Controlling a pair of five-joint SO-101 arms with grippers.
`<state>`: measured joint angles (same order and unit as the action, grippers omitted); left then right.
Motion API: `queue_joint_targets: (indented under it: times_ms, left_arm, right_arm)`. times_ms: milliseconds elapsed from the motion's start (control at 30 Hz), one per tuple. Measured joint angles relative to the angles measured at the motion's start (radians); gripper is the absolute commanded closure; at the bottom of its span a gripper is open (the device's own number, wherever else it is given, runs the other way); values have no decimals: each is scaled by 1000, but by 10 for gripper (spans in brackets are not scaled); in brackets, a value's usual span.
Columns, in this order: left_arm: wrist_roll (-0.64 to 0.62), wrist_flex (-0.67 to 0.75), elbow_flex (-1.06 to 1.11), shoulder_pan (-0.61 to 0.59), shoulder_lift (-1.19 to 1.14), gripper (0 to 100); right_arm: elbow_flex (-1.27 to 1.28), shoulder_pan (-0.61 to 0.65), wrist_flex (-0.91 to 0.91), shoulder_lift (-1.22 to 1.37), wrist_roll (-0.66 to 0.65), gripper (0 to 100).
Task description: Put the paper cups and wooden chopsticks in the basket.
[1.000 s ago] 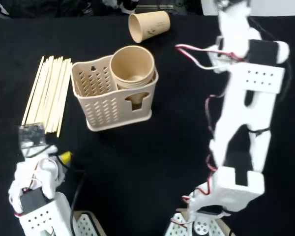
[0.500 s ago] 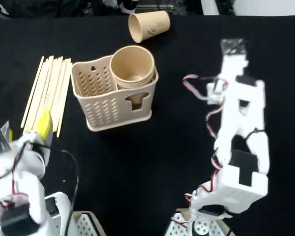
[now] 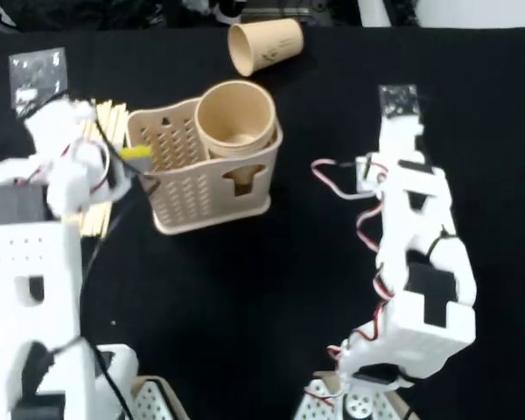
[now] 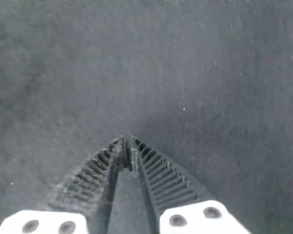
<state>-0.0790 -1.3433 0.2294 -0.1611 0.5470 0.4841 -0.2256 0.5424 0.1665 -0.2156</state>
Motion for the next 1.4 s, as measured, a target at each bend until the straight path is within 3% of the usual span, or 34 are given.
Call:
queue_joint_targets:
  times_ms: [133,467,900,1033,1133,1400]
  left_arm:
    - [-6,0,-66,2,-169,684]
    - [-75,2,-101,9,-301,974]
    - [-54,-118,-227,-23,-301,966]
    - [-32,-164,-272,-63,-301,813]
    - [-6,-176,-281,-77,-299,723]
    - [18,-176,-264,-183,-299,722]
  right_arm:
    - [0,3,-6,0,0,985]
    - [6,11,-6,0,0,985]
    - [9,11,-6,0,2,982]
    - [9,23,-44,-25,2,915]
    - [9,83,-75,-63,2,825]
    - [-169,330,-91,-57,-51,717]
